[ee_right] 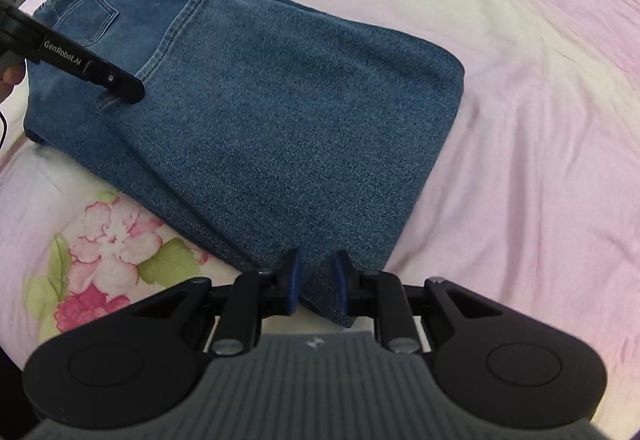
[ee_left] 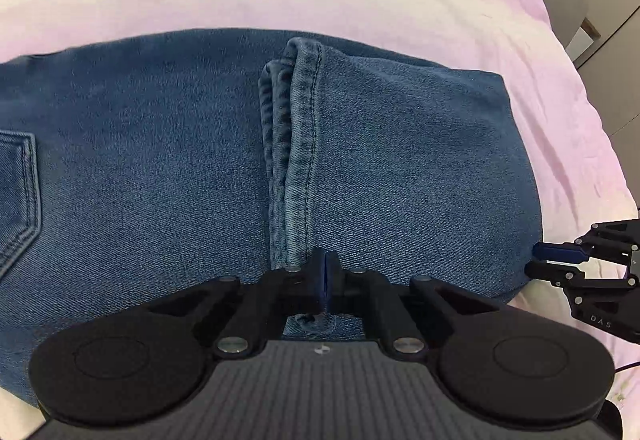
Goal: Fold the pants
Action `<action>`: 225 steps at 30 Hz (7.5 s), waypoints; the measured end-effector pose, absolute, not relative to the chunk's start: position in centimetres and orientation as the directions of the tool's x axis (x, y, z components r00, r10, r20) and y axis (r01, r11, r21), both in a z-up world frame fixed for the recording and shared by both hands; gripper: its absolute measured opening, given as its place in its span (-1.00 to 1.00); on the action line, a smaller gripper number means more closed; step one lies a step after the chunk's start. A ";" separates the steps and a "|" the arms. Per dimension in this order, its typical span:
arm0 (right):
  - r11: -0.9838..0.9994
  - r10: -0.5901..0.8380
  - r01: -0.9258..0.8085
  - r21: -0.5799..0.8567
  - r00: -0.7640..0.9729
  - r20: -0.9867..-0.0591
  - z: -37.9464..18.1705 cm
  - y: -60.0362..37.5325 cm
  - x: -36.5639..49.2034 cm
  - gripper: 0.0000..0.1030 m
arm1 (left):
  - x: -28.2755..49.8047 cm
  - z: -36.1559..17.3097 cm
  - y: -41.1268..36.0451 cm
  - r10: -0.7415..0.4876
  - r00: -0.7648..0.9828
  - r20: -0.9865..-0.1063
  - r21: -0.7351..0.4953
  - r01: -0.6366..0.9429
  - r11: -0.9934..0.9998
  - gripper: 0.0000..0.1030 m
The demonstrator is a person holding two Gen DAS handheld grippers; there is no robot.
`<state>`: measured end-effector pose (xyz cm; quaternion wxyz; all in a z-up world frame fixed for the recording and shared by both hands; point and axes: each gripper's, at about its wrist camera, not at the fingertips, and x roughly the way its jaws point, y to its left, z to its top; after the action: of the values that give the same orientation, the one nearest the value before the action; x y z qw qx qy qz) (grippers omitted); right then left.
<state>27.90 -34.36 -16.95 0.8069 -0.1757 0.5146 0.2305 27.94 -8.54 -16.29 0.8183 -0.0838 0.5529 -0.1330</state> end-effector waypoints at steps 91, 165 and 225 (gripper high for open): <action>0.689 0.263 -0.723 -0.045 0.308 -0.914 -8.9 -31.4 33.6 0.60 | 24.4 1.7 -14.7 -0.130 0.759 -0.638 0.116 0.261 0.958 -0.14; 0.935 0.349 -0.215 0.281 0.423 -0.836 -13.0 -35.4 28.4 -0.97 | 19.8 -11.7 -5.5 0.025 0.305 -0.952 0.135 0.347 0.928 -0.96; 0.926 0.325 -0.007 0.378 0.524 -0.787 -12.0 -40.3 36.9 -0.57 | 27.0 -11.9 -9.4 -0.210 0.474 -0.855 -0.097 0.253 0.963 -0.85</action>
<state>36.94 -40.25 -12.00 0.8569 0.1665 0.4781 0.0969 26.97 -9.39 -11.90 0.8584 0.0213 0.4946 -0.1348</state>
